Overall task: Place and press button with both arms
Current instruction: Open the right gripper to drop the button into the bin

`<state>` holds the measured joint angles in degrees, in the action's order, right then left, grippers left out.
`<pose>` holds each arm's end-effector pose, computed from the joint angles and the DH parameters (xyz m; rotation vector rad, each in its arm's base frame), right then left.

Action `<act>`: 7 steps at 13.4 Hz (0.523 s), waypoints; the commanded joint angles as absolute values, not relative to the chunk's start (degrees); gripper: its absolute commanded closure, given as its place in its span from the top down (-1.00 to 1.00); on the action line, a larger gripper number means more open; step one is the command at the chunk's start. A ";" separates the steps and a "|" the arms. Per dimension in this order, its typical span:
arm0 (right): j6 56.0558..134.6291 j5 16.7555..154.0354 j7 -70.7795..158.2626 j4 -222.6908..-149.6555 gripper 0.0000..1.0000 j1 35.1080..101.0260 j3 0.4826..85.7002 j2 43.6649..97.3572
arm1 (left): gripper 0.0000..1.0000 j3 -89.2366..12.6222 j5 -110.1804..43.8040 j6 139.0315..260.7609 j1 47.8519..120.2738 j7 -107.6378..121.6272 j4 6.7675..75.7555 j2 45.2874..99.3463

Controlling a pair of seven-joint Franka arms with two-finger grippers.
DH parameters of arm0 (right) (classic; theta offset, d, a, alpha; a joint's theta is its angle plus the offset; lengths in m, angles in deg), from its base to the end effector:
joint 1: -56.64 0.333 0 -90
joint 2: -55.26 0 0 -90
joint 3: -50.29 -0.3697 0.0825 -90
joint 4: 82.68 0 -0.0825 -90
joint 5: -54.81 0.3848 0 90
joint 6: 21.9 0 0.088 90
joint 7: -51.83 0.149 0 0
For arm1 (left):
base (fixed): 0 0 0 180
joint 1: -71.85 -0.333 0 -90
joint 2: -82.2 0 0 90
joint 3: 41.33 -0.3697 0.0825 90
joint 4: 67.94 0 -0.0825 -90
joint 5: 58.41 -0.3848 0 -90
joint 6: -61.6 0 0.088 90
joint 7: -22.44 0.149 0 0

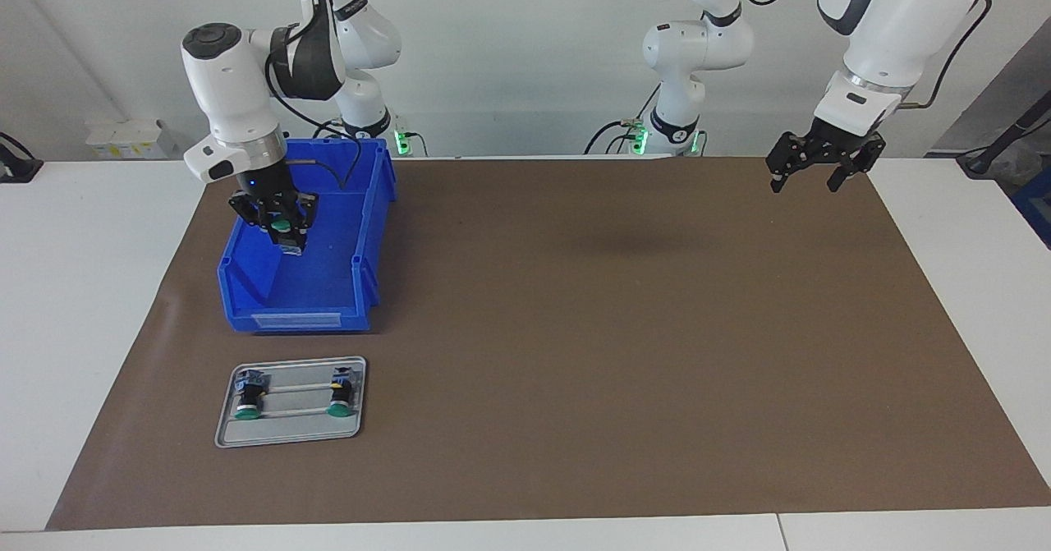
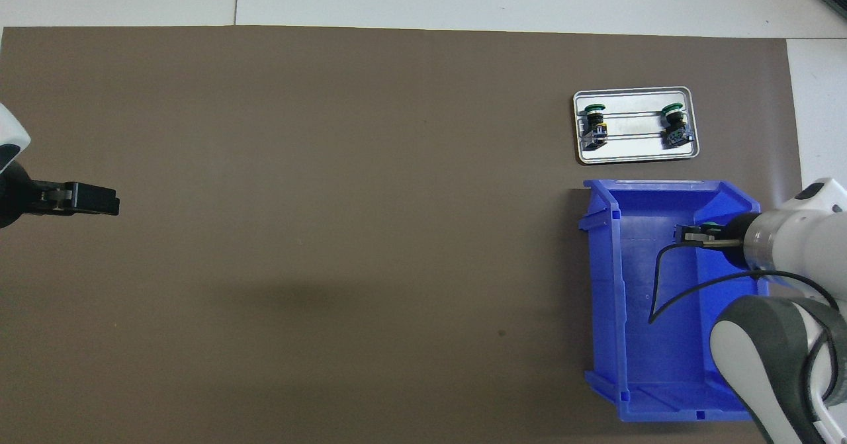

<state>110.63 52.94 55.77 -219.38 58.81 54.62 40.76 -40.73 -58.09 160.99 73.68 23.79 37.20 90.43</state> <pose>0.4698 -0.0204 0.4452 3.1219 -0.1341 0.2818 0.5145 -0.0229 0.6013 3.1348 -0.1021 0.0678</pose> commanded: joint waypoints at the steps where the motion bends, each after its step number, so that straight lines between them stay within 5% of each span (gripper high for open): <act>1: 118.86 57.78 53.41 -228.03 -1.00 58.14 54.51 38.29 | 1.00 -40.72 -59.03 161.62 73.43 24.37 39.11 92.13; 7: 129.09 58.23 51.57 -236.14 -1.00 56.99 54.60 40.75 | 1.00 -40.72 -59.03 161.62 73.52 24.37 39.11 92.13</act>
